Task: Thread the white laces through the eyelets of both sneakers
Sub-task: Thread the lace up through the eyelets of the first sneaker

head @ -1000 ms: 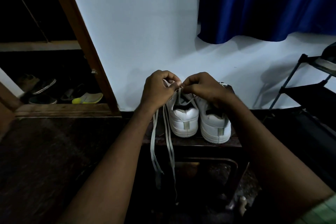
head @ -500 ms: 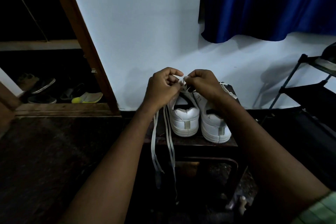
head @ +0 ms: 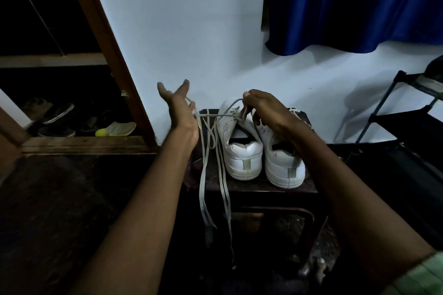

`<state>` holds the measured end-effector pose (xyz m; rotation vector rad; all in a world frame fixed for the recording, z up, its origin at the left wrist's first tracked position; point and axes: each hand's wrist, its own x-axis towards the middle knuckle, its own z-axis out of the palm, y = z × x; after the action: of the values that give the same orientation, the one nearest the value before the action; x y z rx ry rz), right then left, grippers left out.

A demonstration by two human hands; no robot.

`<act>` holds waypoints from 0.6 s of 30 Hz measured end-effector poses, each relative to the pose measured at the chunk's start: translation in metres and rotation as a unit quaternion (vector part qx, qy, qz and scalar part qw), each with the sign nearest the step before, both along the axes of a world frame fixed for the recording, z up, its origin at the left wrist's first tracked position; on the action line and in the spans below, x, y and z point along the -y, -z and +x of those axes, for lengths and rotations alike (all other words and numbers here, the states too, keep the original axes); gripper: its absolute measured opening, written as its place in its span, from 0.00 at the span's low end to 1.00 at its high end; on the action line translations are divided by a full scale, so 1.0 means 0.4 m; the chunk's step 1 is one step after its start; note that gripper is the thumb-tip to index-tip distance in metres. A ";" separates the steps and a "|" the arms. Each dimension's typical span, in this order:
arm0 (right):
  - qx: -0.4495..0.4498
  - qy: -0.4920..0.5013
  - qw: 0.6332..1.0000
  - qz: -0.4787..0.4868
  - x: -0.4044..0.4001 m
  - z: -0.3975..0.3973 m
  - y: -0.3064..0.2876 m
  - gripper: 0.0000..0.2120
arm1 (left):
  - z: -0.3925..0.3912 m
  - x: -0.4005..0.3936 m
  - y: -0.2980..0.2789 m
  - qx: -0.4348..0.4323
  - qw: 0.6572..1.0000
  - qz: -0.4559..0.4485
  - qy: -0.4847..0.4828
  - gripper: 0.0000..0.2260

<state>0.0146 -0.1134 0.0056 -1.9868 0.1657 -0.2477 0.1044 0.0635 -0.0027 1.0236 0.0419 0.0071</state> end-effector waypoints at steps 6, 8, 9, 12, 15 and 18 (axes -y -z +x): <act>-0.011 -0.037 0.999 0.006 0.002 -0.004 0.012 0.07 | -0.029 -0.004 0.031 0.013 0.808 0.584 0.084 0.33; 0.003 -0.018 0.998 0.053 -0.002 -0.002 0.012 0.09 | -0.054 0.002 0.037 0.082 0.752 0.654 0.030 0.22; 0.000 -0.001 0.996 0.093 -0.001 -0.003 0.010 0.09 | -0.065 0.007 0.036 0.120 0.744 0.658 -0.002 0.20; -0.016 0.019 0.983 0.183 0.009 -0.003 0.001 0.07 | -0.076 0.017 0.029 0.221 0.758 0.611 -0.045 0.17; -0.013 -0.013 0.997 0.081 0.010 -0.003 0.004 0.07 | -0.062 0.016 0.032 0.297 0.776 0.554 0.037 0.12; -0.011 -0.049 0.990 -0.135 0.022 -0.007 0.022 0.05 | -0.064 0.015 0.045 0.332 0.759 0.544 0.132 0.07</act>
<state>0.0119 -0.1222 -0.0032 -2.2602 0.0492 -0.1921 0.0790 0.0575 -0.0208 2.1427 -0.8600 0.1550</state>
